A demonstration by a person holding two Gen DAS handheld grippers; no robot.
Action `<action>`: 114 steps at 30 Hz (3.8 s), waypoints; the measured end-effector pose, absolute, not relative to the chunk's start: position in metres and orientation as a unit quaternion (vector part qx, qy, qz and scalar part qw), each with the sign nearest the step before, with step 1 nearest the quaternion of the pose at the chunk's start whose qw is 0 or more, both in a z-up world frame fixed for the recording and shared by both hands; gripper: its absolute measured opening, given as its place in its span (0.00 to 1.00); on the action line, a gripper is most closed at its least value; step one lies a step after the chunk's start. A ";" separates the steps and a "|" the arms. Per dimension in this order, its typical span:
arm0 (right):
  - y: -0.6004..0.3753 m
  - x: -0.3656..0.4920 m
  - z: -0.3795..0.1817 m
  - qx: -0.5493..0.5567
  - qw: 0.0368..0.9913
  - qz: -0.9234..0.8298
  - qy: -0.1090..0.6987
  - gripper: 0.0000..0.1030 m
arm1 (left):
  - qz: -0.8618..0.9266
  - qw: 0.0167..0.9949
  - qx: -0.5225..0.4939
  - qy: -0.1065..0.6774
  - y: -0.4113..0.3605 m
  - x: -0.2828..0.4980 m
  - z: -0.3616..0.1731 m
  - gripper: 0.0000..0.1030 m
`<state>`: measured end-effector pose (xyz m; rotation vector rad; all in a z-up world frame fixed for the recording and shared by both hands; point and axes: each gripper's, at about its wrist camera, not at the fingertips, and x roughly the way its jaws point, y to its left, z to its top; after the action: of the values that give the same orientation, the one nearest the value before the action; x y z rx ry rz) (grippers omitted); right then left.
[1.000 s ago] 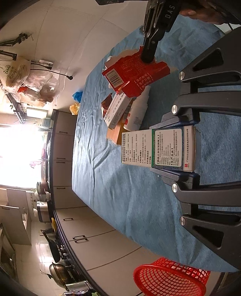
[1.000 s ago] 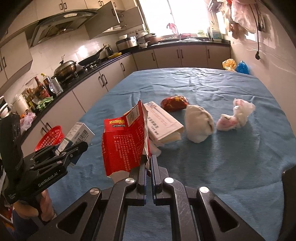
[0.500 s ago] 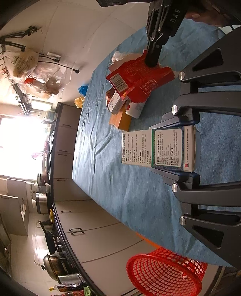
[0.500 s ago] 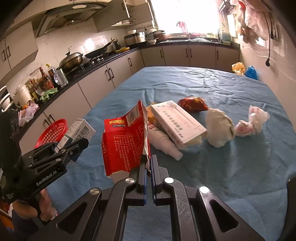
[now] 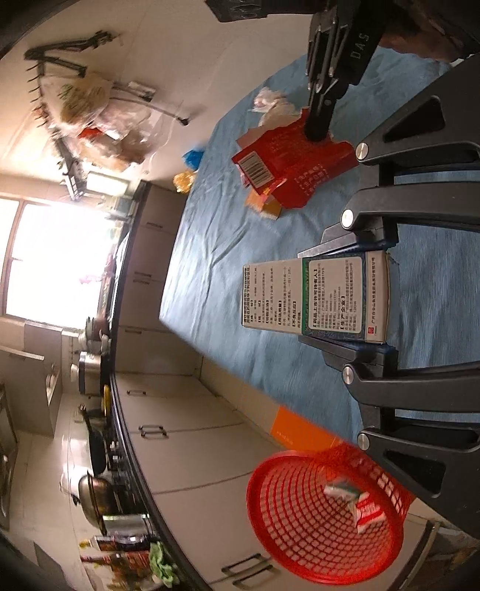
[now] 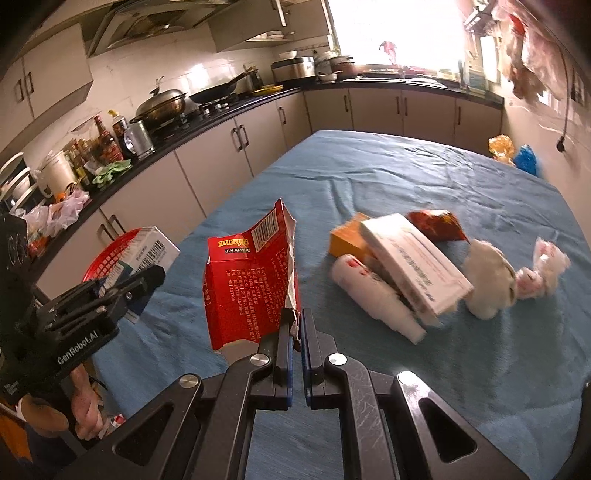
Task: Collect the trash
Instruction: 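Hold both items over the red basket and open both tools to drop them, then move both open tools back over the table toward the remaining trash, then grasp the white towel bundle with the right tool while the left tool grasps the long white medicine box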
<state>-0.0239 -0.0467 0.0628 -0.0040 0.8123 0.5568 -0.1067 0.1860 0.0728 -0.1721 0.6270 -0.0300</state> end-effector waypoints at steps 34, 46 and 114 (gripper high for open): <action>0.217 -0.006 0.072 -0.080 0.810 0.403 0.419 0.05 | 0.168 0.913 -0.213 0.305 0.391 -0.149 0.044 0.33; 0.213 -0.003 0.070 -0.075 0.813 0.403 0.413 0.27 | 0.172 0.914 -0.225 0.290 0.390 -0.156 0.051 0.51; -0.146 0.053 0.024 0.076 0.857 0.301 0.411 0.31 | -0.049 0.906 -0.059 0.417 0.123 -0.063 0.044 0.63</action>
<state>0.0534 -0.1461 0.0245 0.1591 0.8632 0.6331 -0.0628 0.1228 0.0439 -0.1219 0.8605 -0.1011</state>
